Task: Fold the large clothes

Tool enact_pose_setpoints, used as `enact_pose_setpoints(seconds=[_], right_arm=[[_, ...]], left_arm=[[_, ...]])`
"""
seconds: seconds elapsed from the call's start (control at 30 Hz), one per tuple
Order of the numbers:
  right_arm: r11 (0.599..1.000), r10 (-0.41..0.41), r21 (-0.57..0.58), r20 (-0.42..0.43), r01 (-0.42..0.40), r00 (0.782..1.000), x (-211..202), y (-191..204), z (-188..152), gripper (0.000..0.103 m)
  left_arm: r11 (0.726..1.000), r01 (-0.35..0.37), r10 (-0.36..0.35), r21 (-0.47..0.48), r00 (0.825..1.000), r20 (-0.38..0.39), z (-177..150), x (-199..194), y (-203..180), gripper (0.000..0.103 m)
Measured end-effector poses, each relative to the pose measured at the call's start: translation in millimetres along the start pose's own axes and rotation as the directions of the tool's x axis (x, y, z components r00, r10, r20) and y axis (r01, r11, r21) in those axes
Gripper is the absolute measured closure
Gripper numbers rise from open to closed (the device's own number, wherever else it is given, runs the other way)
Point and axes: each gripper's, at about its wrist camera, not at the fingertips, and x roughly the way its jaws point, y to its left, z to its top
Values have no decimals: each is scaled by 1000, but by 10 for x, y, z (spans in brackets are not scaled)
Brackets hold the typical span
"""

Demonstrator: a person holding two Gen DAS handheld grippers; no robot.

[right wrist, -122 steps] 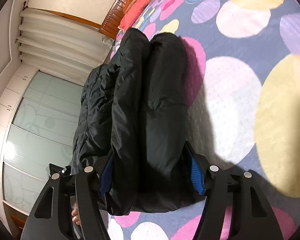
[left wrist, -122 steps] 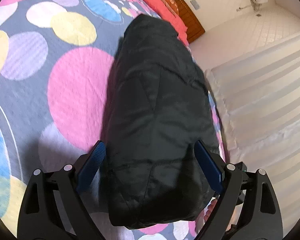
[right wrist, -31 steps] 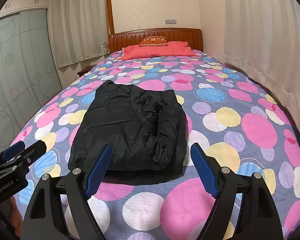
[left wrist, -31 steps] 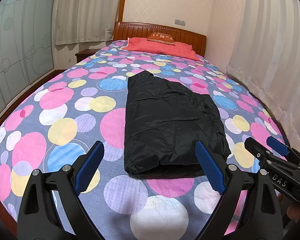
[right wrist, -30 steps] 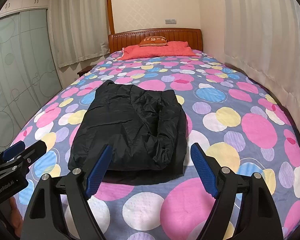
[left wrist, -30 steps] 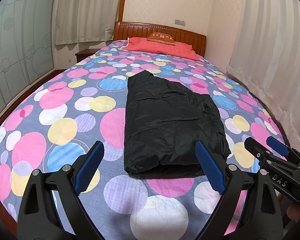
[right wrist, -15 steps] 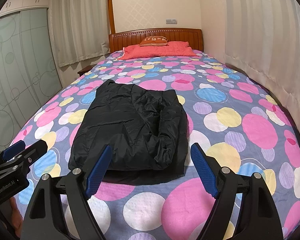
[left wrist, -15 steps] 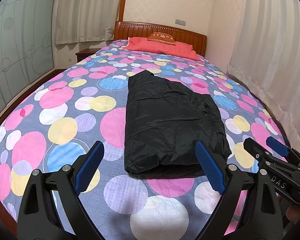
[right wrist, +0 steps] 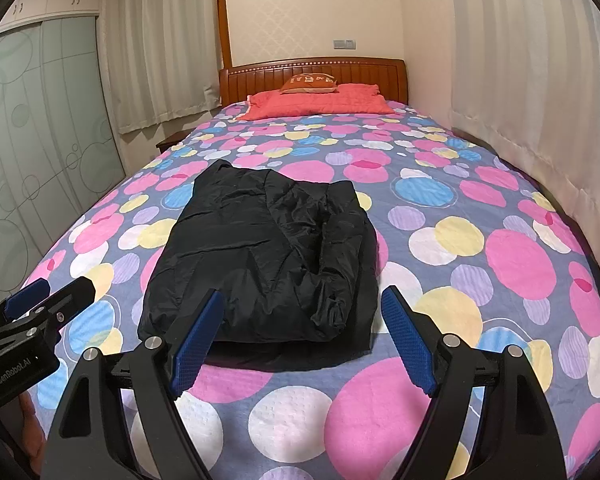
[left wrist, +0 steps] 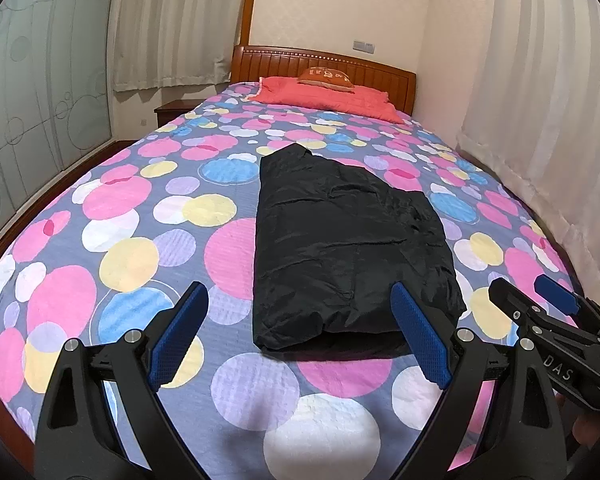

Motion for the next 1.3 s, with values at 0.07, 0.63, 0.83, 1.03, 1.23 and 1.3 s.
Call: enact_pose_setpoints(seconds=[0.07,0.63,0.83,1.03,1.23,1.3], right_arm=[[1000,0,0,1,0,1000,0,2,-1,23],[1000,1,1,0,-1,1000,5,-7,-7,23],[1000,2,-2,-5,-2,1000,16,41,0,23],[1000,6,11,-18,-6,1000,101,10,-8,23],[999,5,40,-24,-4,1000,224,-203,-6,23],[998,-17,65,-24,19,1000,278,-381,1,23]], left_arm=[[1000,-2,2,-1,1000,-1,-1,2,-1,11],[997,-65,63,37,996,60,21,-82,-94,2],[997,-77,76,15,995,64,15,-67,-72,2],[999,-43,43,10,998,43,-2,-15,-52,2],[995,-102,102,-10,994,51,35,181,137,2],[992,-124,124,-22,992,-5,40,374,326,2]])
